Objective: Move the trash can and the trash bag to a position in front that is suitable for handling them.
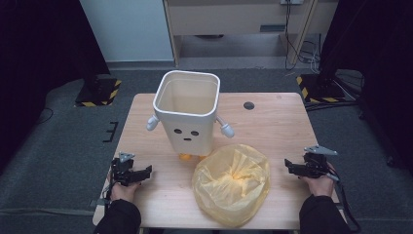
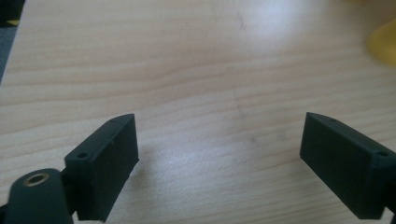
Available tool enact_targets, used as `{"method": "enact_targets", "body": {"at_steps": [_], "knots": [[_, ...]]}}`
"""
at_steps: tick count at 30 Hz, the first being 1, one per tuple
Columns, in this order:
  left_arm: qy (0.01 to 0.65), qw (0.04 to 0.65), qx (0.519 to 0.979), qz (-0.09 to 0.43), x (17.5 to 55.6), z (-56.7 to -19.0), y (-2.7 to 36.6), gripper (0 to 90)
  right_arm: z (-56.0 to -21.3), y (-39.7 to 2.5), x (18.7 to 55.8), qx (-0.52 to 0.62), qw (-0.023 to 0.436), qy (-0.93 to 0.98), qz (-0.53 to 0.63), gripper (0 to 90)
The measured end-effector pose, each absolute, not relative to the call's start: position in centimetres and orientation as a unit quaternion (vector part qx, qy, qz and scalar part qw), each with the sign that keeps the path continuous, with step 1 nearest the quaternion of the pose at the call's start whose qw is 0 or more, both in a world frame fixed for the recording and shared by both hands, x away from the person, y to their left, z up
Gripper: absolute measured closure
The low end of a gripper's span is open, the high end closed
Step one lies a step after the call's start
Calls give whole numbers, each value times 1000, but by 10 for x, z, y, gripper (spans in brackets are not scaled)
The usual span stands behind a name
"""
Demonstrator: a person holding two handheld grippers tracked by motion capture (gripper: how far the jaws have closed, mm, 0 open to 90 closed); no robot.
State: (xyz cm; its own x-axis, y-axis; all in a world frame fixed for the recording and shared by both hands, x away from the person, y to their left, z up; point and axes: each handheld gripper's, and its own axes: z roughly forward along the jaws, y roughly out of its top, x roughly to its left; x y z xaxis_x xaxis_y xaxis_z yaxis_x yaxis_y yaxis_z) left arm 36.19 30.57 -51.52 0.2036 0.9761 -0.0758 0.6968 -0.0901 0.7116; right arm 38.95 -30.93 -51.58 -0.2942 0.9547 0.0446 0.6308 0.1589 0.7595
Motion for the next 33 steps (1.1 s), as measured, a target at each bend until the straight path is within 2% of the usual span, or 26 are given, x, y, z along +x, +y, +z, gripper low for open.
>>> {"method": "enact_targets", "body": {"at_steps": [3,9,14,29,33], "knots": [[605,360,682,198,356,-504,304,159,-513,-309,389,547,226,722,359,77],[589,399,673,201,345,-487,295,194,-509,-307,387,547,227,720,362,82],[561,427,671,230,333,-466,280,195,-504,-308,385,543,236,720,361,83],[516,446,692,236,316,-438,237,207,-504,-311,386,547,239,724,345,83],[500,453,704,224,311,-434,218,243,-504,-311,386,546,239,726,343,83]]}}
